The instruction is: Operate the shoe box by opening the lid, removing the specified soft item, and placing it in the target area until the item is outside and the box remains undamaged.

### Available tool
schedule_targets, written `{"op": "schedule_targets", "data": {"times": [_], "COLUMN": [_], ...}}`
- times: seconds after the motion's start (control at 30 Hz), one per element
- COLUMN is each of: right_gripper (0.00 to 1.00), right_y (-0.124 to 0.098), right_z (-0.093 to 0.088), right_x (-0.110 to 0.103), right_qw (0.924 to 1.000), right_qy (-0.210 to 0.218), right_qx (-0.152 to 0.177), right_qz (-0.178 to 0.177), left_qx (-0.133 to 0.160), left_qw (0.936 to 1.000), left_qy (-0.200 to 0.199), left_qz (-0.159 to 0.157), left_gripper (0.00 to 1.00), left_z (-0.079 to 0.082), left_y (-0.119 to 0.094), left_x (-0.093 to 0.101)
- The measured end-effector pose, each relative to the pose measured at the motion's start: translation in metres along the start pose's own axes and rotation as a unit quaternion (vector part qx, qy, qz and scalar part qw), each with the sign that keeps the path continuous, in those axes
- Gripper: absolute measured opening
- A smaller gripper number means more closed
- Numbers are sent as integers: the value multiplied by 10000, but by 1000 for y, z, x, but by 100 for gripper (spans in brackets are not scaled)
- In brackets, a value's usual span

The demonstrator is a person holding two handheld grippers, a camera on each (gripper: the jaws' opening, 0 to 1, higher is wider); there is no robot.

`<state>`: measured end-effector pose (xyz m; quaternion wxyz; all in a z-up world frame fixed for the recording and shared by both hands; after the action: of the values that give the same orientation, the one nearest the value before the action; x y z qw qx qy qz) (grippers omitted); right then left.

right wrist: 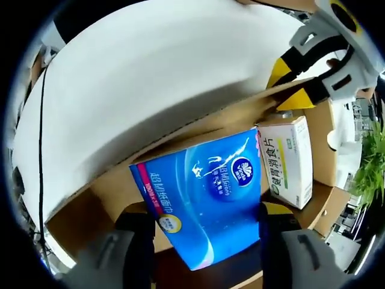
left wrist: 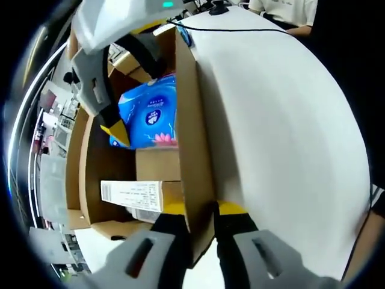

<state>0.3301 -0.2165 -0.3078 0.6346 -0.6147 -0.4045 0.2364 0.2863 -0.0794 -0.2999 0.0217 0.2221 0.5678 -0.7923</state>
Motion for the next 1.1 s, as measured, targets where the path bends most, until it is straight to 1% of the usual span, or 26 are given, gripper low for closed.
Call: {"op": "schedule_targets", "data": {"times": [0.1,0.33,0.47,0.57,0.63,0.67,0.7,0.8,0.9,1.03,1.1], "right_gripper": [71,71,73,73,74,74,75,77,77,80,83], "right_y": [-1,-2,-2,-2,-1,-1,0,2,6,11,17], "right_z": [-2,-8,-7,-3,2,3,5,8,9,11,10], "right_x": [-1,-7,-5,-5,-2,-2,-2,-1,-3,-3,-4], "right_qw": [10000,9999,9998,9994,9979,9977,9969,9958,9947,9933,9924], "right_qy": [-9,-46,-76,-198,-559,-607,-704,-775,-786,-821,-824], "right_qx": [-16,-37,-60,-99,-27,-7,-17,-32,-24,13,35], "right_qz": [-19,87,160,252,312,315,362,494,669,816,912], "left_qx": [-17,13,8,16,21,27,46,65,79,75,84], "left_qw": [10000,10000,10000,10000,10000,10000,10000,10000,10000,9999,9999], "left_qy": [13,23,28,36,38,42,31,49,54,66,77], "left_qz": [3,-3,-8,-10,-15,-16,-19,-25,-27,-30,-37], "left_gripper": [13,13,13,13,13,13,13,13,12,12,12], "left_z": [0,0,0,1,1,1,1,0,0,0,1], "left_y": [0,0,0,0,0,0,0,-1,-1,-1,-1], "left_x": [0,0,0,1,1,1,1,1,1,1,1]}}
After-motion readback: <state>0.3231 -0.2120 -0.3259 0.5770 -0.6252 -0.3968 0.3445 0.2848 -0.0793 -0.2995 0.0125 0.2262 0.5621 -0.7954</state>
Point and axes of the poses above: the point that each gripper's makers call its tool centre point, and the gripper's own axes: y roughly forward along the fingers, x roughly to its right, z roughly out of its top, the point moved 2 cm from there along -y, roughly backward along the fingers, and after that the axes turned 4 degrees about z, right-handed, at the moved point
